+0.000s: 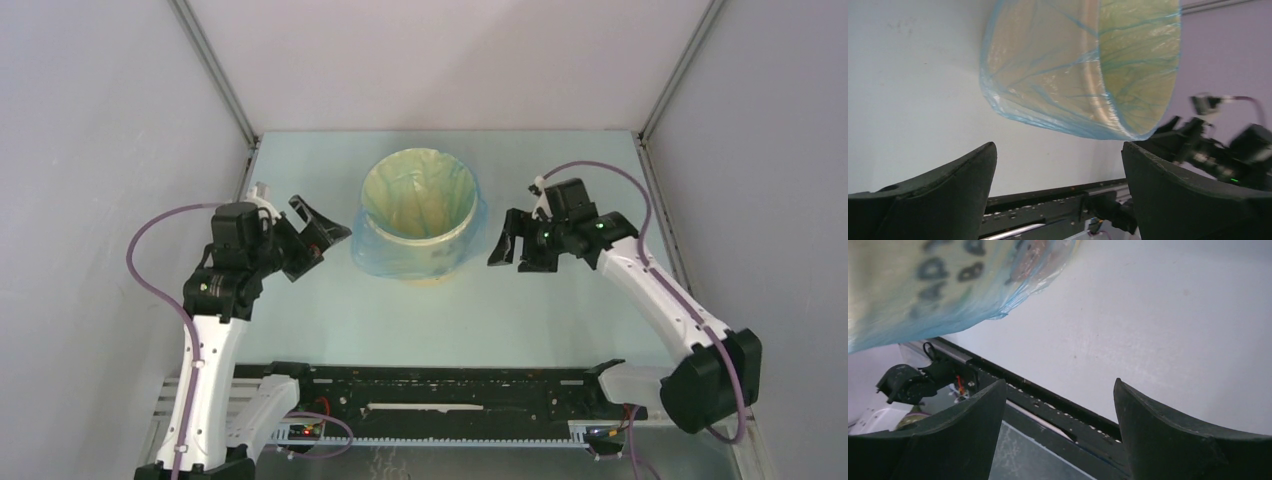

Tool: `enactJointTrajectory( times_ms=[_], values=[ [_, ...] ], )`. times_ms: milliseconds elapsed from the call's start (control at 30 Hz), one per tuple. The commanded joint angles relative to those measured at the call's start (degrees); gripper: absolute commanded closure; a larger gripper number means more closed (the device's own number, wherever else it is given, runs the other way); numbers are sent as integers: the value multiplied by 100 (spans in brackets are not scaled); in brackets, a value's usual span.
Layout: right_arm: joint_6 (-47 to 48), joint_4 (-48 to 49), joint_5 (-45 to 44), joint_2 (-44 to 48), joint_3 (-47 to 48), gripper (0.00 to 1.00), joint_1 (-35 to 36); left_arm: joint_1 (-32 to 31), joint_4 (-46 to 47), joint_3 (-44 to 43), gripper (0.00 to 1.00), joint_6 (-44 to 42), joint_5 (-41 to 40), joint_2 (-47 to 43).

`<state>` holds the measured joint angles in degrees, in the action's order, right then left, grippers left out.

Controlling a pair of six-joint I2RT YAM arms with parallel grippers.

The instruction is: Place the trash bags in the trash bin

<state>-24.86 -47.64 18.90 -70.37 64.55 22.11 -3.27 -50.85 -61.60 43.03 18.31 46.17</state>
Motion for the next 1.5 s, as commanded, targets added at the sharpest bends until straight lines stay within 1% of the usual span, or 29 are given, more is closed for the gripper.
enactJointTrajectory(
  times_ms=[0, 100, 167, 233, 367, 400, 500, 600, 700, 767, 800, 867, 933, 967, 1033, 1067, 1100, 1167, 1300, 1400, 1467],
  values=[
    [-1276, 1721, 1139, -238, -756, 13, -2, -22, 639, 29, 0, 814, 504, -22],
    [-2201, 3002, 1504, -469, -1476, 13, 97, -22, 388, -256, 0, 706, 428, -49],
    [-2568, 3614, 1476, -720, -1726, 13, 155, -21, 101, -445, 0, 572, 305, -89],
    [-2775, 3941, 1445, -1084, -1744, 13, 188, -19, -59, -481, 0, 545, 252, -165],
    [-3422, 4657, 1544, -1768, -1740, 14, 236, -18, -148, -290, 0, 771, 194, -396],
    [-3554, 5024, 1498, -1904, -1725, 14, 301, -16, -176, -275, 0, 825, 168, -475],
    [-3912, 5526, 1270, -2337, -1551, 14, 442, -19, -446, -442, 0, 847, -149, -734],
    [-4447, 6100, 1223, -2937, -1265, 16, 542, -20, -769, -719, 0, 709, -364, -787],
    [-4800, 6438, 1027, -3601, -721, 16, 743, -16, -987, -947, 0, 585, -467, -745],
    [-4981, 6480, 850, -4057, -138, 16, 884, -16, -1003, -1037, 0, 555, -486, -733],
    [-5030, 6437, 795, -4349, 222, 16, 965, -19, -998, -1071, 0, 539, -484, -720],
    [-5043, 6146, 836, -4939, 1366, 16, 1084, -24, -1010, -1139, 0, 503, -475, -681],
    [-4936, 5576, 926, -5428, 2298, 15, 1185, -20, -1006, -1228, 0, 469, -458, -647],
    [-4838, 5137, 939, -5582, 2642, 13, 1205, -23, -1006, -1280, 0, 439, -442, -622],
    [-4603, 4636, 933, -5589, 2927, 3, 1204, -18, -1007, -1405, 0, 340, -439, -550],
    [-4490, 4463, 930, -5462, 2886, 1, 1181, -19, -999, -1465, 0, 286, -440, -524],
    [-4319, 4356, 955, -5281, 2752, 0, 1147, -16, -971, -1519, 0, 229, -420, -491],
    [-3906, 3988, 977, -4619, 2407, 0, 1079, -20, -826, -1591, 0, 160, -396, -434],
    [-2578, 2568, 645, -3059, 1671, 0, 995, -22, -350, -1729, 0, 112, -242, -311],
    [-1458, 1277, -90, -1780, 1587, 0, 1041, -23, 30, -1896, 0, 52, -220, -223],
    [-831, 518, -623, -917, 1605, 0, 1144, -25, 184, -2177, 0, -90, -258, -98]
  ],
)
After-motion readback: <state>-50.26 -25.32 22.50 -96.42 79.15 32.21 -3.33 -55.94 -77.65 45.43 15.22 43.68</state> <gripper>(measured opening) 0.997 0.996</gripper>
